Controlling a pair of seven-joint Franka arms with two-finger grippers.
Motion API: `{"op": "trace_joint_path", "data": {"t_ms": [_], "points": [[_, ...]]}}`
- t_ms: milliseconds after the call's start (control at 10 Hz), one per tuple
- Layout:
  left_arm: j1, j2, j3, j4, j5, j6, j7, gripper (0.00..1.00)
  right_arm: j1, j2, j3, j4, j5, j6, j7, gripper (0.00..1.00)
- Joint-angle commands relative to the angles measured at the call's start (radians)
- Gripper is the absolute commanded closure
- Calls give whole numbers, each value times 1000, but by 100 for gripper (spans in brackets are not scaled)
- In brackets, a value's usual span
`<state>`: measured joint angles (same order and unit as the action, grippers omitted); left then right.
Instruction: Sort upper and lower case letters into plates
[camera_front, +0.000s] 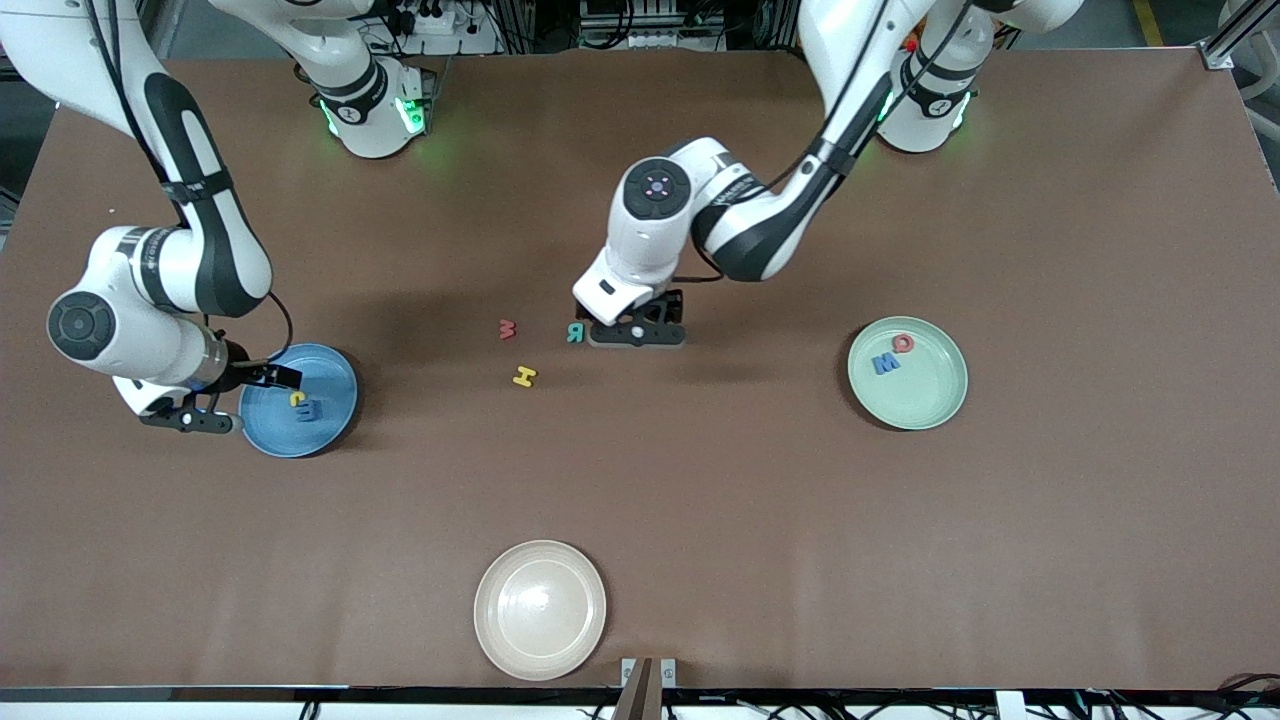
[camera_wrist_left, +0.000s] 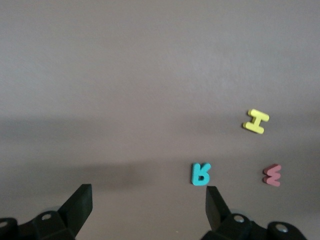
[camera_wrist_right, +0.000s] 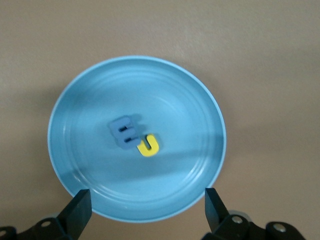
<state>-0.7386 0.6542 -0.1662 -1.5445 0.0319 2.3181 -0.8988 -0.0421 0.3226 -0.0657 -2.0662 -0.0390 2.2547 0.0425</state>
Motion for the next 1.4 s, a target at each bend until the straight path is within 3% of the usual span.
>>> {"op": "trace_joint_path", "data": {"t_ms": [0,400,1000,1300], "points": [[-94,115,60,76,92,40,-130,0,-13,-56,10,-52,5,0,-19,0],[-194,220,111,181,134,84,-230,0,-1,-115,12,-52,5,-63,-19,0],[-260,294,212,198,144,195,-252,0,13,-186,12,-97,7,-84,-19,0],[-274,303,208,202,134,170,-311,14,15,-243,12,-143,7,-89,-19,0]]}}
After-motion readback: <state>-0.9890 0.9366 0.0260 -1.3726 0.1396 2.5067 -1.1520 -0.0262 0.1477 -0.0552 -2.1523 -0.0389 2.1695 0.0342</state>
